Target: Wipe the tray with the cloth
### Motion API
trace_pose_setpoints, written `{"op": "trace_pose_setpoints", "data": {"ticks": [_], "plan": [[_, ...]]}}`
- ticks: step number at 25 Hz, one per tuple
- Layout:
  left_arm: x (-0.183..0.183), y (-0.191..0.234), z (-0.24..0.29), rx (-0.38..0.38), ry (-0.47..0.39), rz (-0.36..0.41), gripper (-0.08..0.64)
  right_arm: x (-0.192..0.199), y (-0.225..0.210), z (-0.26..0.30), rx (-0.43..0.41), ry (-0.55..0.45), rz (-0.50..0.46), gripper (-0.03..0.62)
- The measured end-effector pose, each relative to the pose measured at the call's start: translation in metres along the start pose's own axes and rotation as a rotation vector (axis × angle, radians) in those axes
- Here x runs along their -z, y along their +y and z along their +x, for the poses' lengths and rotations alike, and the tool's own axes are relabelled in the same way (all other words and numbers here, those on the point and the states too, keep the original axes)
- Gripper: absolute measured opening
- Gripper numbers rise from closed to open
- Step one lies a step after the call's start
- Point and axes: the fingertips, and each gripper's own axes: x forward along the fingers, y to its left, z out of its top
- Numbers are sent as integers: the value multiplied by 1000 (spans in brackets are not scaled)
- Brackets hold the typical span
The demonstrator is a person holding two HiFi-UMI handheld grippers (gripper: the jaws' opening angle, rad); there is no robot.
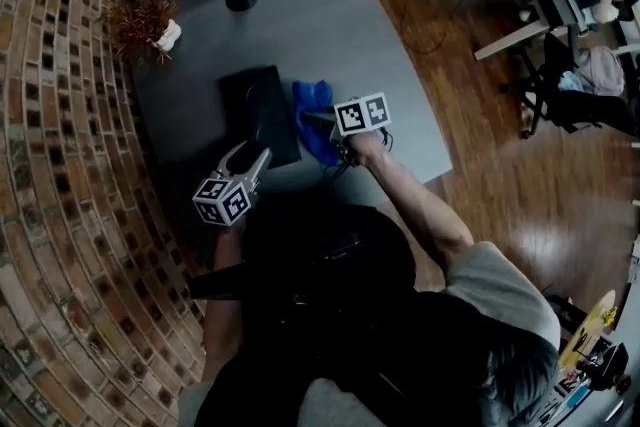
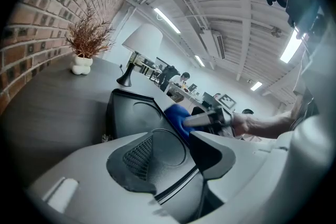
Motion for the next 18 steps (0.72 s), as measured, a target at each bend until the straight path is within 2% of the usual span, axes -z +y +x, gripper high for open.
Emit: {"op": "trace_pose_setpoints", "data": {"ticks": [2,3,4,6,10,18], "plan": [[1,0,0,-1,-1,-1,202,-76,-14,15,57,-166,-11,141],[1,0,-1,-2,-1,-1,202,-104,-23,27,89,-216,-8,141],[2,0,-1,-3,-1,0,202,-123,-31,40,114,-236,4,143],[3,-3,0,-4,1,1,202,-134,-42,67,119,-211,51,143],[2,-7,2,3,1,7,202,-105,-46,75,36,-166,166,141],[1,-3,1,-10,-2,23,202,39,3,25,-78,54,137,141]]}}
